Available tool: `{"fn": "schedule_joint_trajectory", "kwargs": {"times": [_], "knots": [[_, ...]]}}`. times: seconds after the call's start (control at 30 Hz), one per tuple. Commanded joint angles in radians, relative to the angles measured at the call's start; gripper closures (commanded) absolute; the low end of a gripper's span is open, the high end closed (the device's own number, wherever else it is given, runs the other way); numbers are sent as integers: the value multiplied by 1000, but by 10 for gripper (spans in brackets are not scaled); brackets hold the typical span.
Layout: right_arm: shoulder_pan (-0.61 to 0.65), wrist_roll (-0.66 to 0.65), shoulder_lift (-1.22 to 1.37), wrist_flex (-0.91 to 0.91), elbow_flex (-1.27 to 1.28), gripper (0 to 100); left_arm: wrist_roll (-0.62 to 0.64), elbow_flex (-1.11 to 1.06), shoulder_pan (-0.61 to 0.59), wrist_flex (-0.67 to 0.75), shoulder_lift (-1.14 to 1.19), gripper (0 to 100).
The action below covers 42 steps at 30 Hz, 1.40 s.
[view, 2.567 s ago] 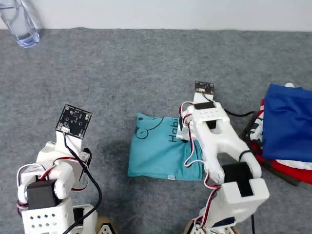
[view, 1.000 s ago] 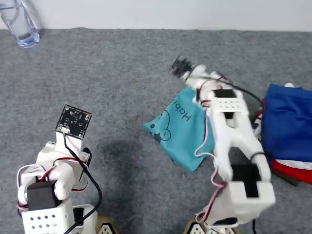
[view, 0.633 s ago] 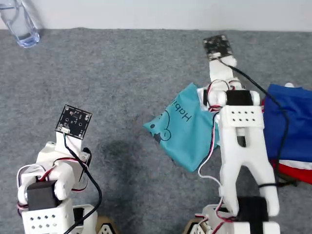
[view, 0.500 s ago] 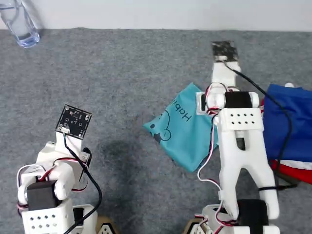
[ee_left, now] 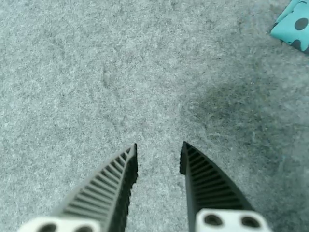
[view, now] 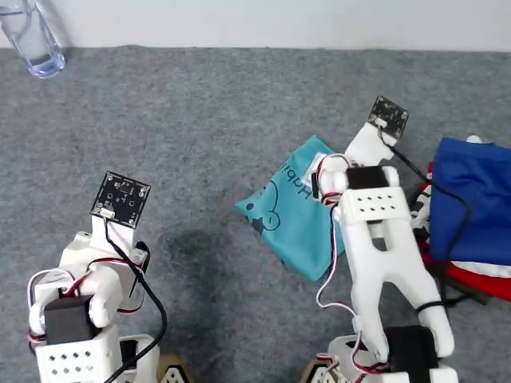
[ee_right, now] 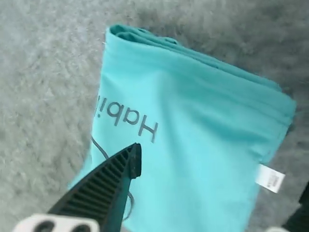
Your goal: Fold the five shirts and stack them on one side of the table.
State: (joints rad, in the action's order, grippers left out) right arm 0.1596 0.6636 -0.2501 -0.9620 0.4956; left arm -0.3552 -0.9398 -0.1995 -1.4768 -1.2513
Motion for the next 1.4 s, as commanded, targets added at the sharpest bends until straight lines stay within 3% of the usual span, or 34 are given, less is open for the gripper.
{"fn": "schedule_joint_trajectory", "kwargs": {"times": [0.0,0.2,0.6,0.67,0.87,0.9,1.17,1.37], "knots": [[2,63,27,53,3,524,2,5,3,0,-6,863],[13,147,225,64,-61,524,2,5,3,0,-6,863],[12,152,533,61,-206,545,2,4,3,-3,-6,863],[12,152,558,67,-207,625,2,4,3,-3,-6,863],[10,143,595,58,-235,991,2,4,3,-5,-6,863],[10,137,595,53,-235,991,2,4,3,-5,-6,863],[-39,-130,426,-70,-232,991,2,4,0,-5,-6,863],[-127,-433,196,-133,-235,991,2,4,2,-5,-6,863]]}}
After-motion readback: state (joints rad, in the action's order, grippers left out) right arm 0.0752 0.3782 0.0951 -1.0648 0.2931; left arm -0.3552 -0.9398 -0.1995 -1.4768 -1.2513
